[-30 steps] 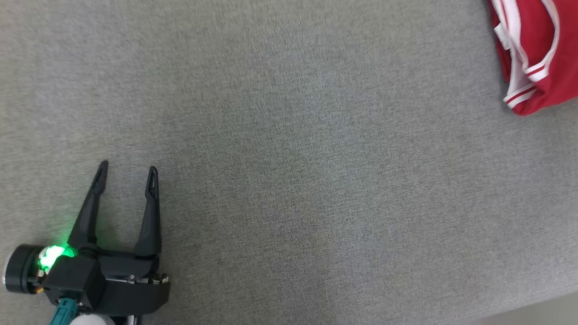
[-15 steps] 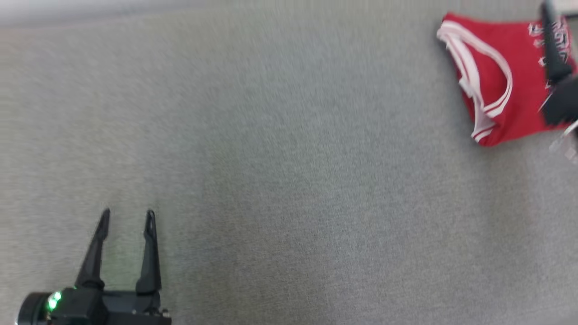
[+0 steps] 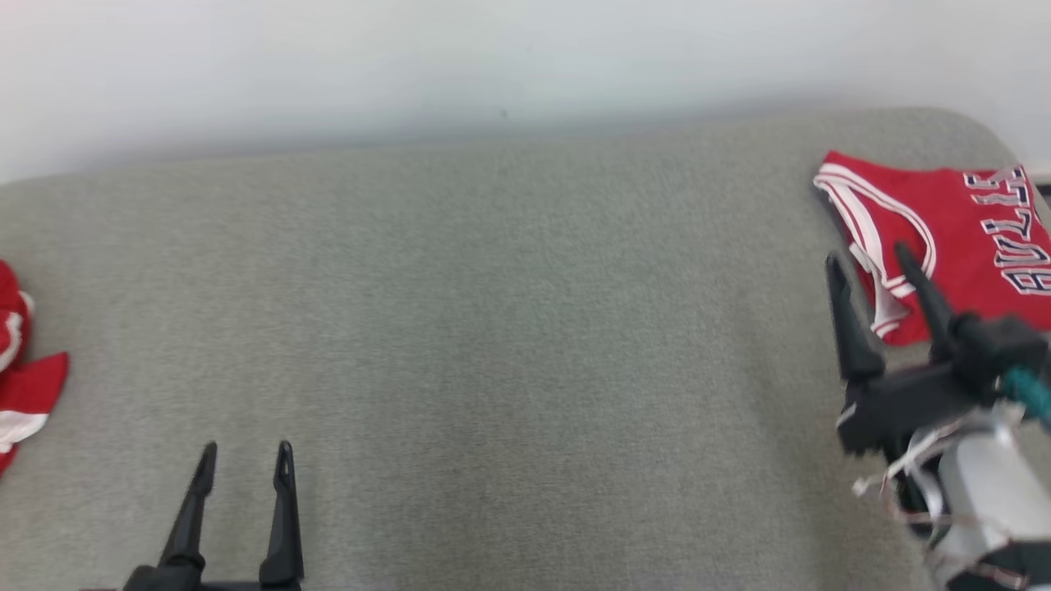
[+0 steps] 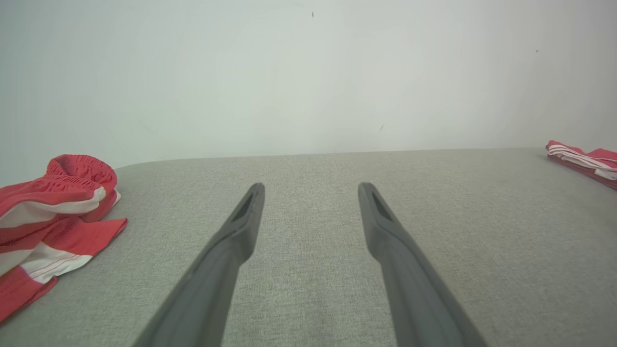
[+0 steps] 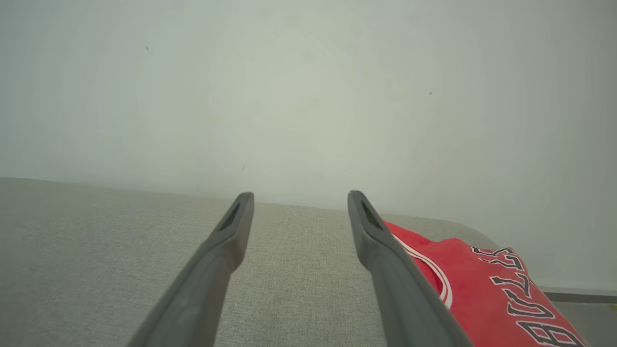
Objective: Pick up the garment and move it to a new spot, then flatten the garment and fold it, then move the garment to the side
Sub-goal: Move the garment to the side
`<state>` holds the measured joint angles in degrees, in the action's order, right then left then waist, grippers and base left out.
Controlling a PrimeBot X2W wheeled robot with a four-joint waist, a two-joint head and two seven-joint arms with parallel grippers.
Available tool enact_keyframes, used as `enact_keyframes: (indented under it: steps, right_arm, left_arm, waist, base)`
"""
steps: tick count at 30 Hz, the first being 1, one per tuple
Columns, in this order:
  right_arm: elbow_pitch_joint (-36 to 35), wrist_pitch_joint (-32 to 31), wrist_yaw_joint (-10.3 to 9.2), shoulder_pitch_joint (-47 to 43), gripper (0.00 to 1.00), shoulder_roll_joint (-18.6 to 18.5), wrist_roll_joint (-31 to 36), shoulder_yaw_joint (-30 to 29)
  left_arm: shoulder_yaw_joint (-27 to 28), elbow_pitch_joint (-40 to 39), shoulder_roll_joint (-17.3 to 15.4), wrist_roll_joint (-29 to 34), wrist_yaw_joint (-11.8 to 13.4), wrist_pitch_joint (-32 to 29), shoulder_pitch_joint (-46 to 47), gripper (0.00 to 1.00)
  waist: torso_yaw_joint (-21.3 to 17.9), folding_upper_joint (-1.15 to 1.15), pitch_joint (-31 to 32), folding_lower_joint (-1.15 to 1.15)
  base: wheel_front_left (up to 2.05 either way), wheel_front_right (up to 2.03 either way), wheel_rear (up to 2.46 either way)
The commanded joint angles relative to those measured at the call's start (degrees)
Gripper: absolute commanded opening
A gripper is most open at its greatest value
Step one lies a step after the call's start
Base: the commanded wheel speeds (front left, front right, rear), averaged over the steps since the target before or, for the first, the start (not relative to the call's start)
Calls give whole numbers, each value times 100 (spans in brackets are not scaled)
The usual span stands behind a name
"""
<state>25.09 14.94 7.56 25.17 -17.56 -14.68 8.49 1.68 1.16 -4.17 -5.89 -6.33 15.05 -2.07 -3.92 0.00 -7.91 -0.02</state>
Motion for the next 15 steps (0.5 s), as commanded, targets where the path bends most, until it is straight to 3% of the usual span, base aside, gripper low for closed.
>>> enact_keyframes:
  steps: [1,15]
  right_arm:
    - [-89,21,-18,-192,100,76,-2,-71]
    - [-1450,26,-18,-2342,100,1088,324,-432]
  left_arm:
    - [-4,30,23,-27,-6,17,-93,100]
    - [13,160,94,-25,-33,17,-248,100]
  waist:
    - [247,0,257,2]
    - [407,0,654,2]
  base:
    - [0,0,0]
    - [0,0,0]
